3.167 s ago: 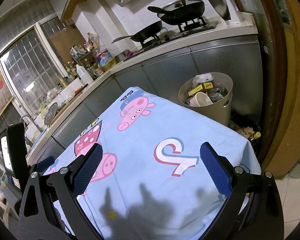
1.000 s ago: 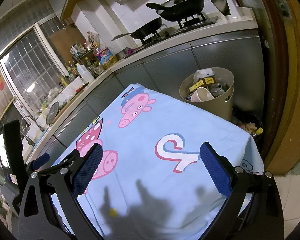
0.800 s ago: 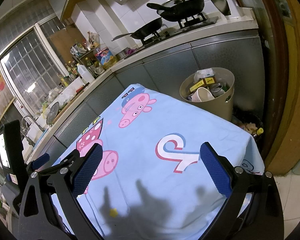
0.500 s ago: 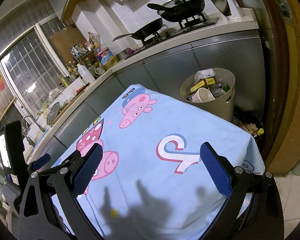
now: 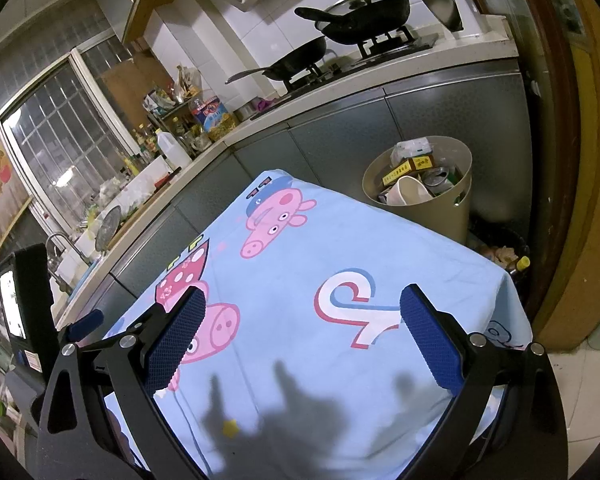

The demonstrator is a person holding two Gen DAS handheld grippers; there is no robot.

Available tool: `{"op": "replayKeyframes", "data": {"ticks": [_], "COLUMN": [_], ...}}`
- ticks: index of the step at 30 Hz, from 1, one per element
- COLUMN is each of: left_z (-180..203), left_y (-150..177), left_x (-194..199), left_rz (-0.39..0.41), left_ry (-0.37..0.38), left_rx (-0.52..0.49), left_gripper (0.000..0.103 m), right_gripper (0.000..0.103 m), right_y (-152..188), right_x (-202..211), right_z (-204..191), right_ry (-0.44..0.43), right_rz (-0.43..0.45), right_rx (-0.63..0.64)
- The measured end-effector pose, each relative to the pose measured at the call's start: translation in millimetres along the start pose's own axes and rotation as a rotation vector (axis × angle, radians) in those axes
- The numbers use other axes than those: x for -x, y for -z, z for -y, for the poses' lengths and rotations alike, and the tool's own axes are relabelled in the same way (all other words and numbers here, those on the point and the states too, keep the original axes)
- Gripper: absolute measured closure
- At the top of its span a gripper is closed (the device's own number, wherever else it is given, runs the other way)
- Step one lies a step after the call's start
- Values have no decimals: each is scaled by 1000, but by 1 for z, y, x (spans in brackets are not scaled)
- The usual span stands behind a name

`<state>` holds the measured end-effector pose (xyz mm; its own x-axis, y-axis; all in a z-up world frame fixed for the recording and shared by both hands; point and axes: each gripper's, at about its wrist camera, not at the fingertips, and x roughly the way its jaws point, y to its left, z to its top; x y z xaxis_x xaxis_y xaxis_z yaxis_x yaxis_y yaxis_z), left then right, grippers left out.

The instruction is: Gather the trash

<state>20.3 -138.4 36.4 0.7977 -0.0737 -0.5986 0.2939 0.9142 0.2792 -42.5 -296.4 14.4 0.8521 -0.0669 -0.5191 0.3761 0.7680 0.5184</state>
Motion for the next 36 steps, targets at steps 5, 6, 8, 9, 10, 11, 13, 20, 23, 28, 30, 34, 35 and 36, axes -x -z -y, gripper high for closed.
{"op": "replayKeyframes", "data": {"ticks": [5, 6, 8, 9, 10, 11, 13, 20, 23, 28, 30, 34, 35, 36], "left_z": [-2, -2, -3, -2, -3, -1, -1, 1, 1, 2, 3, 3, 3, 3], "left_y": [3, 3, 4, 3, 5, 4, 5, 4, 3, 4, 5, 6, 5, 6], "left_x": [-1, -1, -1, -2, -3, -3, -2, -2, -3, -4, -5, -6, -6, -5], "left_rz": [-4, -4, -6, -6, -7, -8, -9, -12, -16, -18, -19, -20, -20, -20], "left_ry": [4, 5, 6, 8, 10, 11, 14, 19, 21, 22, 22, 23, 23, 23], "left_rx": [-2, -3, -3, -5, -6, -8, -11, -19, -21, -25, -27, -30, -30, -30], "left_gripper": [4, 4, 4, 4, 4, 4, 4, 4, 4, 4, 4, 4, 4, 4], "right_gripper": [6, 6, 6, 6, 6, 6, 6, 6, 6, 6, 6, 6, 6, 6], "right_y": [0, 1, 0, 1, 2, 0, 2, -1, 3, 1, 2, 1, 4, 1], "right_x": [0, 0, 0, -1, -1, -1, -1, -1, -1, -2, -2, -2, -2, -2], "right_z": [0, -1, 0, -1, -2, 1, -1, 2, -1, 1, 0, 2, -1, 2], "right_ry": [0, 0, -1, -1, -1, -1, 0, -1, -1, -1, -1, -1, -1, -1], "right_rz": [-1, -1, -1, -2, -2, -2, -2, -3, -3, -5, -5, -5, -5, -6], "right_rx": [-2, -2, -1, -1, -1, -2, -3, -3, -5, -6, -6, -7, -8, -8]}}
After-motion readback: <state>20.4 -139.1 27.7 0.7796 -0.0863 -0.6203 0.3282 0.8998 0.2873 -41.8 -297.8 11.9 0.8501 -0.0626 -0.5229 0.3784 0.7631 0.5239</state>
